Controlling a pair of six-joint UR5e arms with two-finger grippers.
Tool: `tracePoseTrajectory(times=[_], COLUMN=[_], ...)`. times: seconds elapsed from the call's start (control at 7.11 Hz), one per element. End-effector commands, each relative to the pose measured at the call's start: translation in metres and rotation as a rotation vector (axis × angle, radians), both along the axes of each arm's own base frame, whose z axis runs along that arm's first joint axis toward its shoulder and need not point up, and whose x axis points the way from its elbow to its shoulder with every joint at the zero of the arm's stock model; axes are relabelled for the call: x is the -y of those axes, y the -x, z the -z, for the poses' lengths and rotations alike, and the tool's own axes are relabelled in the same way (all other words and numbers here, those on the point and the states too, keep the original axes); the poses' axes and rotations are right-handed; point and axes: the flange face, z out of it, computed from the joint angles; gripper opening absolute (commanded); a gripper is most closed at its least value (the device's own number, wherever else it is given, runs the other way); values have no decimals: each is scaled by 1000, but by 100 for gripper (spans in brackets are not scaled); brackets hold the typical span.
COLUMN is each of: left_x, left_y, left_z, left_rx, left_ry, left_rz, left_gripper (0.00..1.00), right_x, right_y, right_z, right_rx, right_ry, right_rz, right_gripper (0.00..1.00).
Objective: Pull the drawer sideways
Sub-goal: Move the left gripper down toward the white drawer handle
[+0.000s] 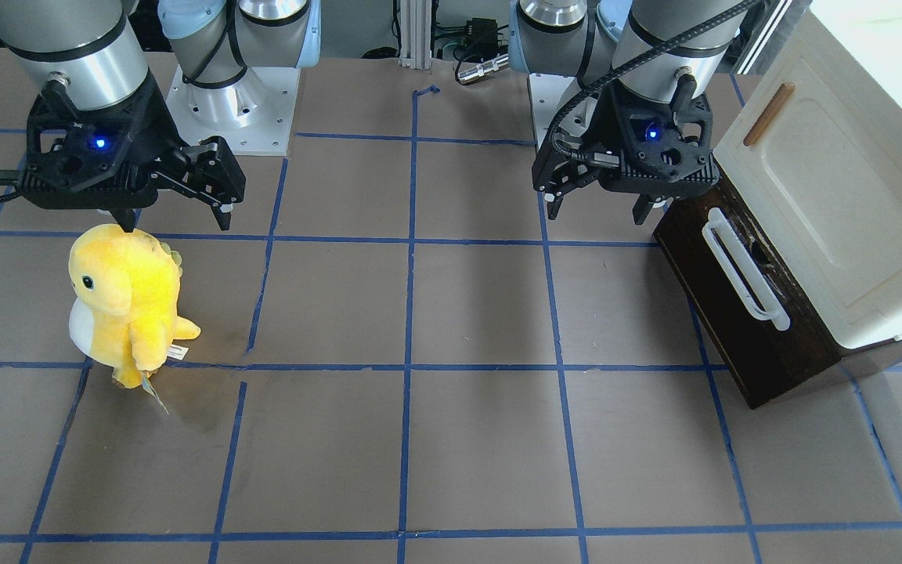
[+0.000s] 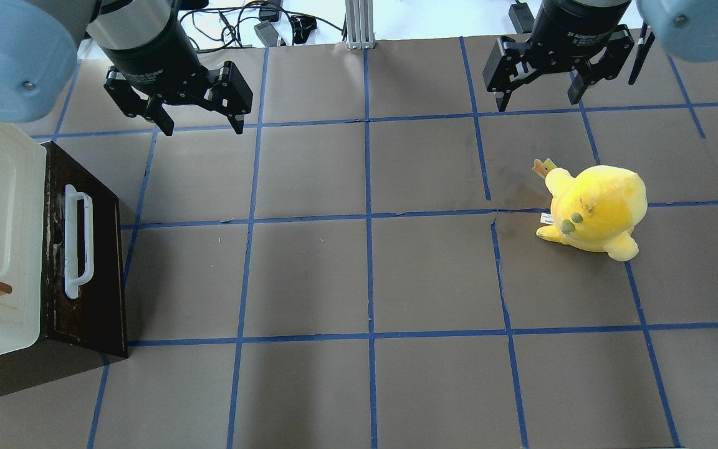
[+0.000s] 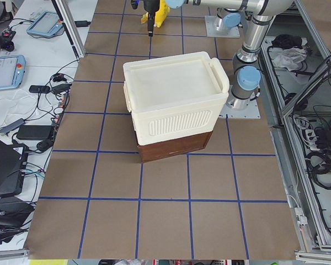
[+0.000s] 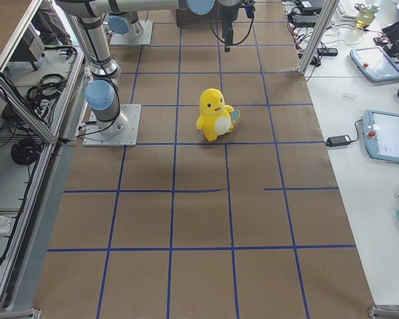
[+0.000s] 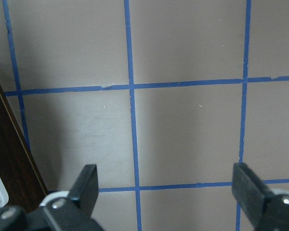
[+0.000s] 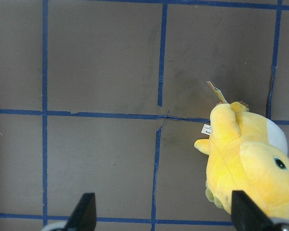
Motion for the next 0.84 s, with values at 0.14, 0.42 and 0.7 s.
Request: tracePoseTrajectory(times=[0.14, 0.42, 0.7], left_x=[2, 3, 25], left_y=[0, 2, 2], left_z=[3, 7, 16], left_rx=[7, 8, 8], left_ry=[34, 36, 100], left_rz=[-5, -9, -15], left_gripper=[100, 100, 100], right_x=[0, 0, 0], right_y=[0, 0, 0], right_z=[0, 0, 0], right_rx=[1, 1, 1], right_ry=[0, 0, 0], right_rz=[0, 0, 0], right_gripper=[100, 100, 100])
